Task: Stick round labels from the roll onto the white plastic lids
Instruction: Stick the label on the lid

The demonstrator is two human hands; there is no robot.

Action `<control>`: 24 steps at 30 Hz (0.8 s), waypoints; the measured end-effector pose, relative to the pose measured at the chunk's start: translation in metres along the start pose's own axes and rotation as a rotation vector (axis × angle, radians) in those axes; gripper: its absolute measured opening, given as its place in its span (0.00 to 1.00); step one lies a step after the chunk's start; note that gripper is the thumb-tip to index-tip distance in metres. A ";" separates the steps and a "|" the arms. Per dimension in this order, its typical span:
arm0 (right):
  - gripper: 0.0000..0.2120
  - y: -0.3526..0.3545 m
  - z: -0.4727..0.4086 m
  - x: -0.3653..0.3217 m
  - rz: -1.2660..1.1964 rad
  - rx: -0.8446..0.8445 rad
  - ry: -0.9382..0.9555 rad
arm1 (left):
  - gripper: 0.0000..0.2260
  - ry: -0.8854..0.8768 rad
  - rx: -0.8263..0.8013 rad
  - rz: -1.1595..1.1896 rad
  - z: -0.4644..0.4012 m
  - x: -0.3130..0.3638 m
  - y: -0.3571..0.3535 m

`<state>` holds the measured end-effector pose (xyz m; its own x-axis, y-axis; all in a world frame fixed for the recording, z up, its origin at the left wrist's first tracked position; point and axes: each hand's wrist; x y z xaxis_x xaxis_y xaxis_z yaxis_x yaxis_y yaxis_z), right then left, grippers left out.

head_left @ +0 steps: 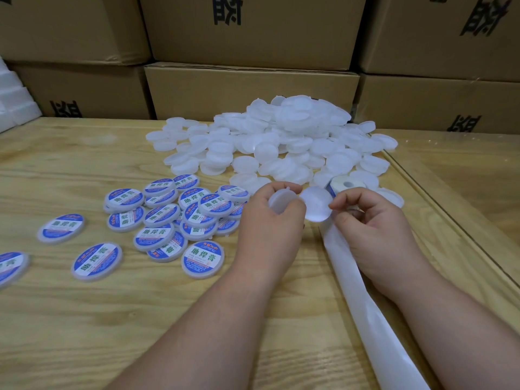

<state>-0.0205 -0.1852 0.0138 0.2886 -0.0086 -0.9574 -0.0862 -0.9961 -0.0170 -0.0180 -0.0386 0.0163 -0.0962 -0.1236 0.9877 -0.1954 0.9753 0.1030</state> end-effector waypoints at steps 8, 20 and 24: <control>0.14 -0.001 0.001 -0.001 -0.015 0.012 -0.006 | 0.08 0.041 -0.032 0.073 0.001 0.001 0.001; 0.08 0.001 0.000 -0.009 -0.278 0.057 -0.178 | 0.15 -0.064 -0.152 0.172 0.003 0.004 0.001; 0.07 0.014 -0.008 -0.015 -0.715 -0.140 -0.486 | 0.14 -0.020 -0.149 0.274 -0.001 0.004 0.007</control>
<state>-0.0181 -0.2002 0.0303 -0.2121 0.6283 -0.7485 0.0874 -0.7507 -0.6549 -0.0191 -0.0321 0.0212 -0.1454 0.1456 0.9786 -0.0146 0.9887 -0.1492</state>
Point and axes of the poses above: each hand's wrist, its own z-axis away from the middle knuckle, its own y-axis out of the back of the hand, x = y × z, and after that the axes turned 11 degrees about -z, right-handed
